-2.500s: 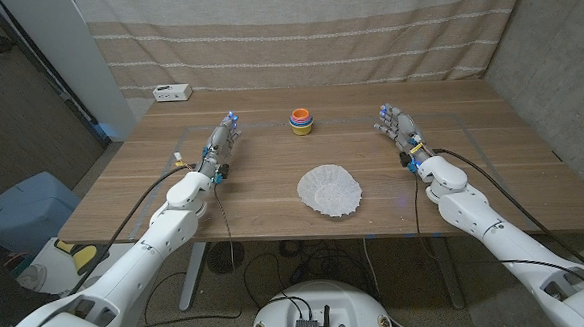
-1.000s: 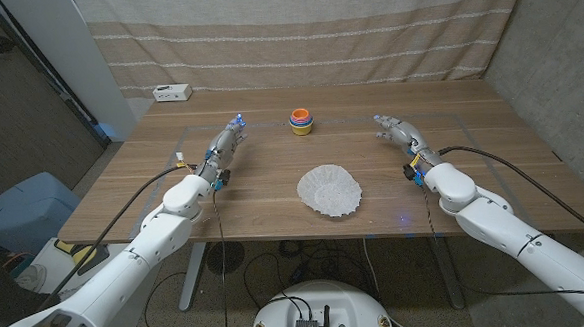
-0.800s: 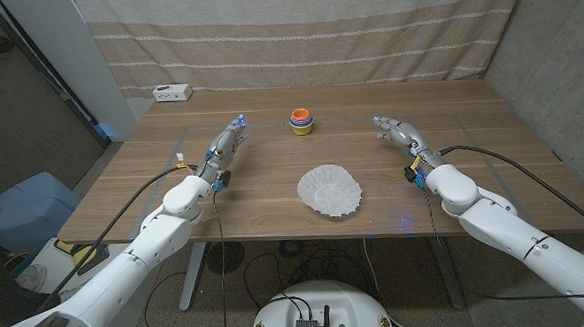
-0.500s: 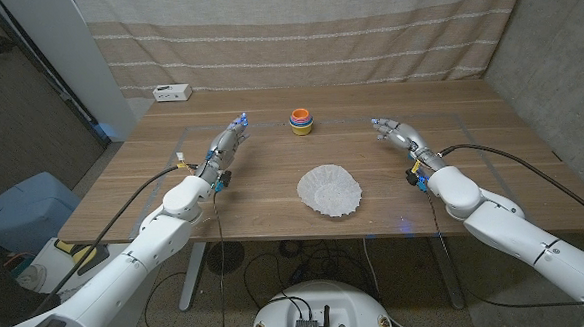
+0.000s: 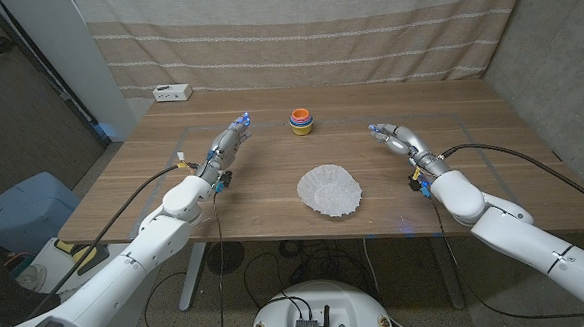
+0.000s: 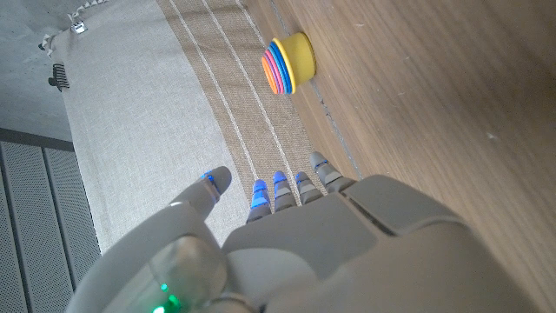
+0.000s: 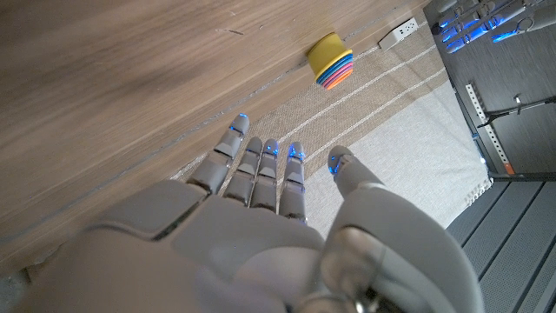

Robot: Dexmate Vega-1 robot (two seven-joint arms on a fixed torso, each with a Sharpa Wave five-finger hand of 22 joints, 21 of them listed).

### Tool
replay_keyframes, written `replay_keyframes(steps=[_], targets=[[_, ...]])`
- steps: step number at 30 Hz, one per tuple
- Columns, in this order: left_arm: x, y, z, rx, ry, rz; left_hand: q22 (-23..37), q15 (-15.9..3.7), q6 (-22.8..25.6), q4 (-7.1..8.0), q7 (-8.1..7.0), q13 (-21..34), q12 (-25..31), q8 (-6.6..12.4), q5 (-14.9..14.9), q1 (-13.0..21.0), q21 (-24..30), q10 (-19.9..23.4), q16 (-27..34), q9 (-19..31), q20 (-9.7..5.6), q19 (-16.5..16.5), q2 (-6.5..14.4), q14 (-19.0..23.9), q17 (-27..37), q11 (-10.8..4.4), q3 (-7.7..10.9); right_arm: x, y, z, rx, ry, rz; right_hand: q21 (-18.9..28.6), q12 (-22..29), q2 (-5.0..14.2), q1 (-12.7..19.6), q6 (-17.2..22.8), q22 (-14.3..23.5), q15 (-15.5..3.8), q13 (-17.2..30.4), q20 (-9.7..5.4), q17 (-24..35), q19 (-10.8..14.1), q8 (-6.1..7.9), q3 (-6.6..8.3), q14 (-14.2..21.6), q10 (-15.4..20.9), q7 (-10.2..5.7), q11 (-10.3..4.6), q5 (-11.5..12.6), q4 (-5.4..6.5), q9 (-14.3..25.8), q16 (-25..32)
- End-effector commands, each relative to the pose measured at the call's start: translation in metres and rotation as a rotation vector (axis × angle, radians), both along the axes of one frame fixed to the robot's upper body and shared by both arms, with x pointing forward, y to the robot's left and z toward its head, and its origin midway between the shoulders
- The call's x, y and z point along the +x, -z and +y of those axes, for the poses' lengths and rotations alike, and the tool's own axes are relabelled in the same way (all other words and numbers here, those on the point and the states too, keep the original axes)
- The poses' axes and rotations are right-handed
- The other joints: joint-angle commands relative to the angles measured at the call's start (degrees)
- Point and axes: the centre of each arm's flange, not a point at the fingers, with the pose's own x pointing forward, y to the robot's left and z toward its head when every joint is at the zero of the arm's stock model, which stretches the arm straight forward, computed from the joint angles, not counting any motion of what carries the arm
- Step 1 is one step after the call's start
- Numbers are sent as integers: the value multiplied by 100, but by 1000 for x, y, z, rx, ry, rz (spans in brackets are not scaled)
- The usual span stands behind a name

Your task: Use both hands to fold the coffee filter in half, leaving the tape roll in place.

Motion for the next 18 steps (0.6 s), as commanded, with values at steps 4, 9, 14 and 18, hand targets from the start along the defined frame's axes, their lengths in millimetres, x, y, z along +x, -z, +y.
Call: replay_keyframes(steps=[4, 9, 14, 18], targets=[[-8, 4, -4, 0, 1, -9, 17, -19, 58, -18, -15, 29, 12, -1, -2, -40, -15, 3, -14, 26, 11, 37, -43, 1, 20, 24, 4, -21, 4, 10, -101, 33, -92, 51, 77, 5, 204, 280, 14, -41, 16, 10, 24, 172, 76, 102, 244, 256, 22, 3, -8, -78, 21, 89], [-10, 6, -4, 0, 2, -7, 17, -46, 63, -24, -22, 29, 4, -10, -4, -45, -20, 5, -15, 26, 20, 49, -50, 13, 20, 6, 2, -28, 4, 15, -137, 64, -134, 104, 77, -30, 502, 533, 20, -136, 17, -53, 15, 385, 79, 199, 489, 448, -46, -129, -1, -258, 22, 161], [-11, 6, -5, 2, 4, -9, 17, -51, 69, -26, -25, 29, -5, -17, -5, -53, -23, 5, -17, 27, -6, 61, -58, 19, 21, -2, -3, -35, 6, 19, -156, 95, -169, 143, 103, -72, 799, 766, 28, -191, 20, -49, 14, 546, 89, 256, 702, 691, -80, -158, -8, -414, 24, 226], [-11, 6, -6, 4, 6, -9, 17, -52, 72, -28, -27, 29, -7, -22, -6, -58, -29, 14, -19, 27, -24, 63, -61, 23, 22, 7, -6, -41, 8, 22, -182, 111, -191, 162, 110, -92, 1011, 974, 36, -260, 24, -56, 35, 635, 97, 250, 885, 859, -99, -220, -11, -453, 27, 301]])
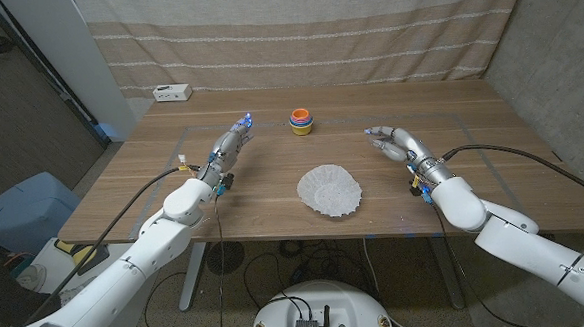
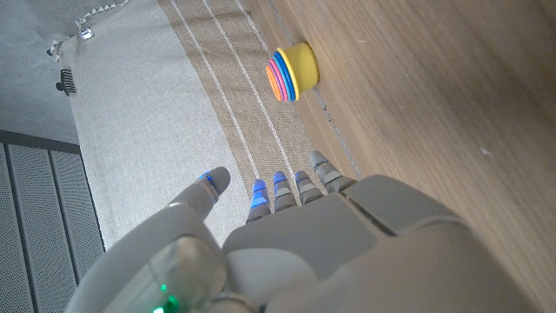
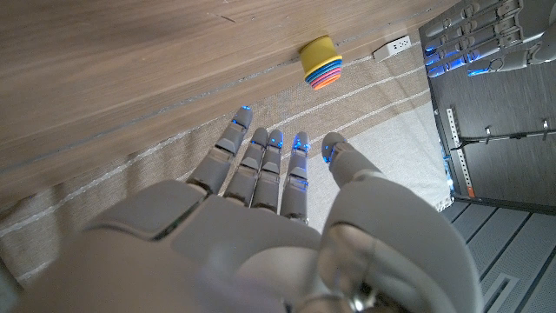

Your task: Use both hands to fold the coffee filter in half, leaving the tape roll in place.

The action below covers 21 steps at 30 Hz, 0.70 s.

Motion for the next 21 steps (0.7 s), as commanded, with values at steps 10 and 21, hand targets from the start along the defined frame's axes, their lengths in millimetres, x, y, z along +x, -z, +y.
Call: replay_keyframes(steps=[10, 21], targets=[[-3, 3, -5, 4, 11, -4, 17, -16, 49, -31, 3, 30, -20, -32, -6, -41, -16, 18, -25, 28, -27, 5, -34, -14, 12, 13, -10, -32, 10, 16, -180, 101, -132, 41, 22, -71, 347, 306, 43, -92, 28, 19, 48, 142, 48, -40, 251, 260, -34, -83, -20, -77, 29, 113], [-2, 4, -8, 13, 22, -3, 17, -25, 47, -34, 0, 31, -30, -44, -6, -51, -29, 25, -29, 29, -29, 13, -35, -13, 12, 13, -12, -43, 12, 22, -261, 106, -150, 28, 17, -44, 396, 430, 48, -136, 33, 27, 87, 129, 47, -101, 285, 343, -51, -103, -29, -21, 31, 150]])
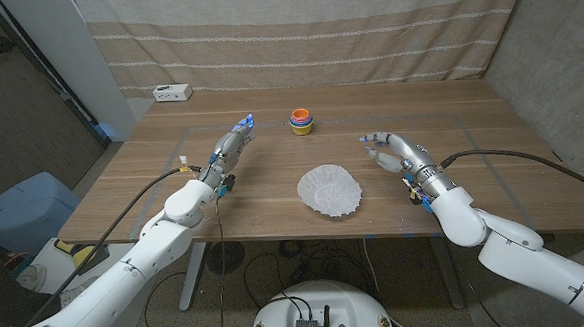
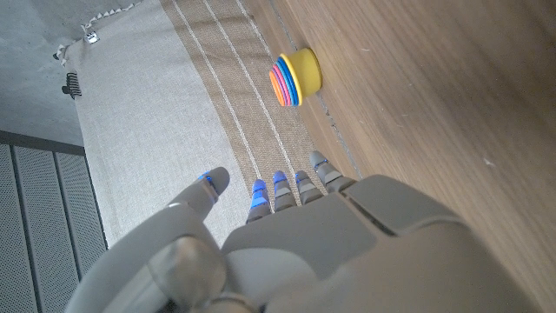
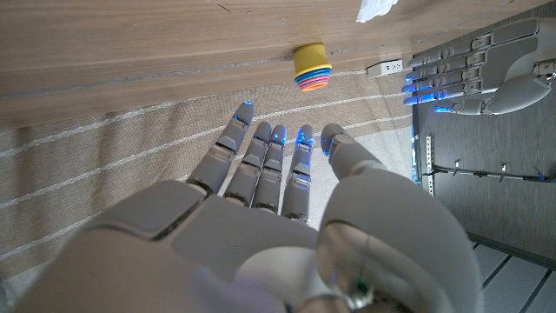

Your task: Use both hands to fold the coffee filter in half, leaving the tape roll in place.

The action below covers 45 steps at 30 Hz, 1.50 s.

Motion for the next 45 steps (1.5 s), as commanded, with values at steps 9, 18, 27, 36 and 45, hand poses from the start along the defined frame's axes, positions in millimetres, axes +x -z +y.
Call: replay_keyframes(steps=[9, 18, 27, 36, 45], targets=[[3, 3, -4, 6, 9, 5, 17, -37, 54, -38, 3, 31, -42, -27, -6, -39, -42, 28, -11, 29, -30, 20, -13, -18, 8, -7, -15, -20, 7, 13, -157, 1, -44, 37, 50, 38, 171, 406, 27, -143, 39, -17, 84, 97, 87, -94, 286, 306, 4, -2, -8, 42, 33, 166], [5, 4, -5, 5, 14, 9, 18, -40, 53, -36, 0, 32, -49, -35, -1, -47, -56, 40, -11, 30, -20, 22, 6, -11, 10, -3, -8, -24, 11, 19, -194, -14, -23, 41, 43, 46, 221, 528, 31, -156, 42, -44, 120, 117, 86, -134, 308, 370, 13, -51, -9, 58, 33, 203], [7, 3, -7, 11, 31, 1, 15, -45, 46, -35, 27, 33, -80, -49, 6, -67, -61, 28, -16, 30, -383, 125, 29, -16, 13, 19, 0, -25, 18, 27, -229, -47, 6, 42, 33, 65, 209, 575, 33, -139, 44, -37, 157, 129, 56, -182, 345, 423, 17, 3, -15, 118, 33, 242], [3, 7, -6, 34, 13, -6, 11, -90, 42, -39, 59, 34, -84, -53, 11, -64, -76, 40, -13, 30, -410, 141, 56, -1, 12, -6, 15, -23, 27, 37, -257, -82, 36, 43, 31, 72, 224, 636, 34, -139, 46, -38, 157, 138, 50, -177, 364, 469, 41, -9, -8, 128, 33, 243], [-3, 10, -5, 57, 2, -14, 9, -107, 67, -43, 68, 35, -86, -45, 15, -56, -87, 53, -11, 30, -397, 148, 79, 12, 10, -23, 31, -24, 34, 42, -281, -92, 43, 44, 21, 77, 301, 670, 35, -158, 47, -41, 170, 146, 29, -170, 378, 502, 22, -23, 0, 94, 33, 261]])
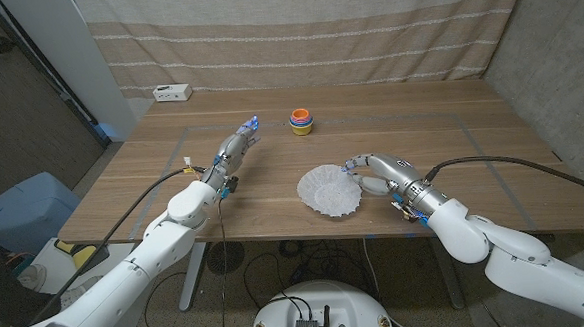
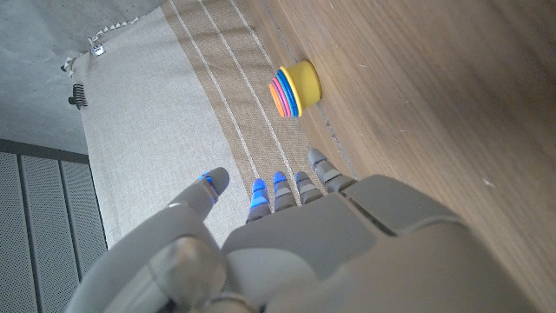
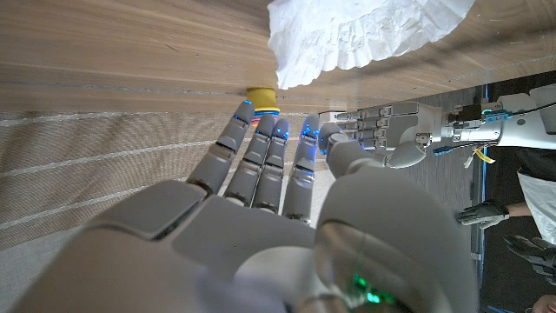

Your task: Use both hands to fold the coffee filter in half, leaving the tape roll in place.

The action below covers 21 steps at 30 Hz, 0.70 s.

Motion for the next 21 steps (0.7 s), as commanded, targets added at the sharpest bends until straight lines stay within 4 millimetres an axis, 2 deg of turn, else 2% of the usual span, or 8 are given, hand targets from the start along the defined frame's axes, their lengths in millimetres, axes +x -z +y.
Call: replay_keyframes(steps=[1, 10, 17, 21], targets=[[-7, 5, 0, 30, -14, -9, 10, -56, 11, 6, 8, 12, -14, -22, 15, -17, -5, 55, -11, 31, -107, 6, 43, 7, 12, -20, 35, 0, 11, 8, -32, -24, 28, 24, -1, 2, 83, 45, 8, -140, 20, -2, 17, 65, -17, 3, 82, 69, -13, -24, 0, -38, 11, 36], [-8, 5, 0, 40, -9, -4, 9, -59, 27, -1, 8, 12, -18, -19, 15, -13, -17, 60, -13, 31, -91, 8, 41, 11, 9, -22, 42, 0, 18, 9, -30, -14, 46, 22, -9, -26, 166, 99, 9, -163, 21, -1, 18, 67, -26, 2, 85, 102, -34, -44, 4, -85, 11, 43], [-7, 3, -1, 46, -2, -3, 9, -55, 33, -3, 5, 13, -23, -20, 14, -14, -26, 58, -15, 31, -73, 11, 39, 13, 9, -22, 46, 2, 25, 9, -36, 8, 67, 22, -27, -121, 71, 102, 10, -156, 23, 3, 36, 72, -54, -118, 73, 109, -36, -50, -30, -22, 13, 50], [-7, 3, -1, 47, 0, -1, 9, -57, 33, -3, 8, 13, -26, -21, 14, -15, -31, 56, -16, 31, -71, 13, 38, 12, 10, -26, 48, 6, 29, 9, -40, 24, 90, 17, -71, -206, 43, 35, 11, -145, 24, 12, 36, 65, -102, -204, 12, 39, -34, -69, -49, -27, 15, 29]])
